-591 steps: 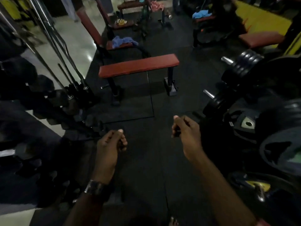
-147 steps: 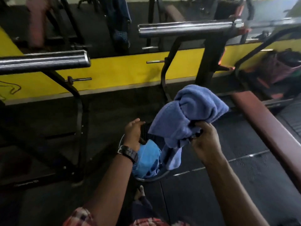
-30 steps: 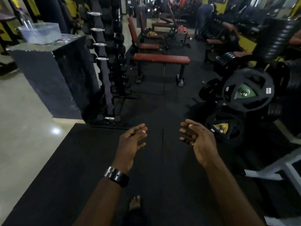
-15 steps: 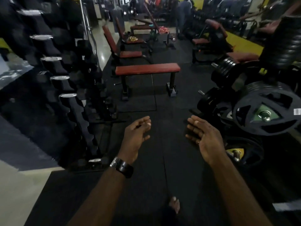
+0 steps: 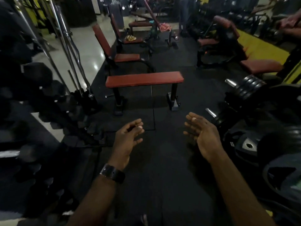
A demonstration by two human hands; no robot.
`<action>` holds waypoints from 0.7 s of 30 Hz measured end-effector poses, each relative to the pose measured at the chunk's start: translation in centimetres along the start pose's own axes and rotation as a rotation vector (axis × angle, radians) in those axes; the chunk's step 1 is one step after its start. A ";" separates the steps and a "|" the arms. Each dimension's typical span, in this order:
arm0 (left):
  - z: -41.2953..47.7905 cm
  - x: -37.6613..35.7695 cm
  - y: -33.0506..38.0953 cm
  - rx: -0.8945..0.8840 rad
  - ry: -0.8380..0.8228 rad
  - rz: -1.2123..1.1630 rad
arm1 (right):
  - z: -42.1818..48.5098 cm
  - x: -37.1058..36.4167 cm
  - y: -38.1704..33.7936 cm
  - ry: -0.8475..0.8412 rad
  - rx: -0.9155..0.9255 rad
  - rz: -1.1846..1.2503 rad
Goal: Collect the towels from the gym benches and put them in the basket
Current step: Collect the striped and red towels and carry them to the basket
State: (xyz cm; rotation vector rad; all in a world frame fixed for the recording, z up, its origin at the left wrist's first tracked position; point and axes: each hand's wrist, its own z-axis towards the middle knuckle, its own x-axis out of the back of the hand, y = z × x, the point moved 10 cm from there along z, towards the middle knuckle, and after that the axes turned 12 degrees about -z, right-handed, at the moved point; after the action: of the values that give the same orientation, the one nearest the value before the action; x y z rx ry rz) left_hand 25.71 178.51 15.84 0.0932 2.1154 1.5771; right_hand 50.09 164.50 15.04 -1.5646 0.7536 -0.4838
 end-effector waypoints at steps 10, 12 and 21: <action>31.2 -13.0 1.4 0.033 -0.135 -0.073 | 28.6 0.2 -4.7 0.156 0.045 -0.018; 37.5 -16.5 2.9 0.037 -0.167 -0.078 | 34.0 0.6 -6.9 0.194 0.061 -0.022; 58.2 -30.0 5.0 0.047 -0.263 -0.069 | 54.6 5.0 -11.2 0.316 0.053 0.025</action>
State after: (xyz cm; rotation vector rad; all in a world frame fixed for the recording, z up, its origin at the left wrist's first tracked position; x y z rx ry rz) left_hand 75.55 221.24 18.69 0.2290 1.9297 1.3930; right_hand 93.51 199.75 17.74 -1.4445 0.9909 -0.7368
